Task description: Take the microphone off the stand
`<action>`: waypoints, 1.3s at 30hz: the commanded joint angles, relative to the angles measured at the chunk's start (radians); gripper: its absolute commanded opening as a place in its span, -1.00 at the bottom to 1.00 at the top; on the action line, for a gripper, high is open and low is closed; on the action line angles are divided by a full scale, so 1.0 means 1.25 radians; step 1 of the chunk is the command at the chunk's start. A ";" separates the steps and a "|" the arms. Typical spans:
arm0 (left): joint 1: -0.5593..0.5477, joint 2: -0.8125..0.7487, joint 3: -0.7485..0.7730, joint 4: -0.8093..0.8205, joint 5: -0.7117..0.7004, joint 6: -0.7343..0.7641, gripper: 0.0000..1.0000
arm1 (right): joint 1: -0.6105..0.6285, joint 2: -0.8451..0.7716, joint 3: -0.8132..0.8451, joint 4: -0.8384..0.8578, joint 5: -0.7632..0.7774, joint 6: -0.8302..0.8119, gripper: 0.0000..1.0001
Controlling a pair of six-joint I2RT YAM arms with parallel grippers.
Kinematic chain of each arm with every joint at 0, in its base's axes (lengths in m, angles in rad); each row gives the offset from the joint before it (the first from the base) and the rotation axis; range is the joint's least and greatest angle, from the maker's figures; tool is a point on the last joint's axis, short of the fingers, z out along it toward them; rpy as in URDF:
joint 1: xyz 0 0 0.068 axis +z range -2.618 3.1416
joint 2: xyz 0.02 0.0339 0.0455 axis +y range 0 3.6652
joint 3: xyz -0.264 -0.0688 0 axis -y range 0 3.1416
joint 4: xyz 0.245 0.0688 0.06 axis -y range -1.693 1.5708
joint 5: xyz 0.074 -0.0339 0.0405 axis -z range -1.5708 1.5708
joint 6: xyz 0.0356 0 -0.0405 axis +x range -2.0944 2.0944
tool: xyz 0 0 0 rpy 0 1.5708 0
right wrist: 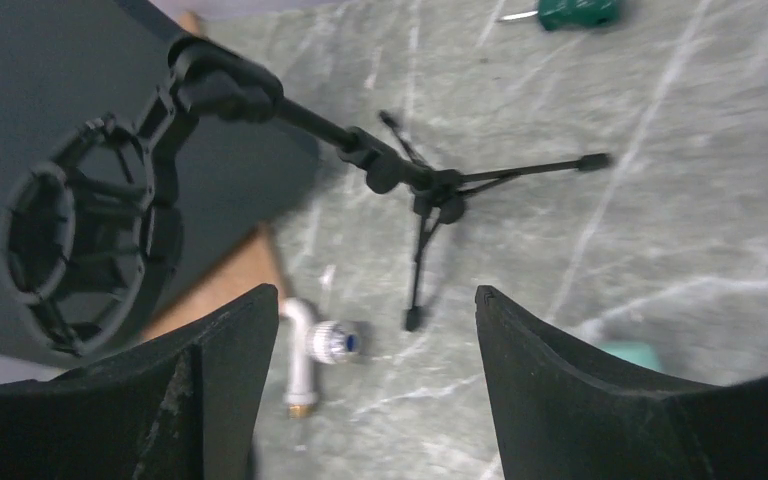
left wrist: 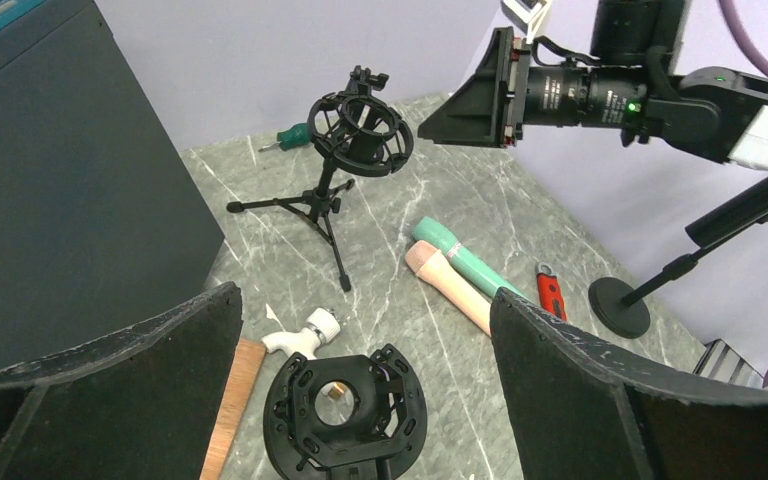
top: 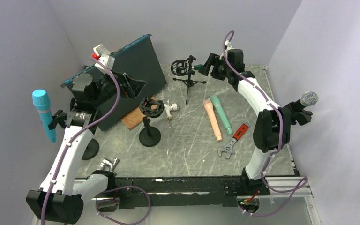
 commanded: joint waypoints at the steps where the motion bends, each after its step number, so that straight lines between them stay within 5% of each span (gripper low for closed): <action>1: -0.004 -0.006 0.005 0.032 0.008 -0.005 0.93 | -0.049 0.087 0.074 0.045 -0.280 0.215 0.51; 9: -0.004 -0.005 0.007 0.032 0.009 -0.005 0.94 | -0.107 0.238 0.048 0.354 -0.472 0.589 0.44; 17: -0.004 -0.003 0.006 0.037 0.017 -0.010 0.93 | -0.110 0.357 0.004 0.667 -0.488 0.891 0.14; 30: -0.003 -0.003 0.004 0.037 0.016 -0.012 0.93 | -0.102 0.442 0.013 0.830 -0.473 1.040 -0.06; 39: -0.003 -0.001 0.005 0.038 0.016 -0.012 0.93 | -0.093 0.454 0.036 0.822 -0.472 1.037 -0.09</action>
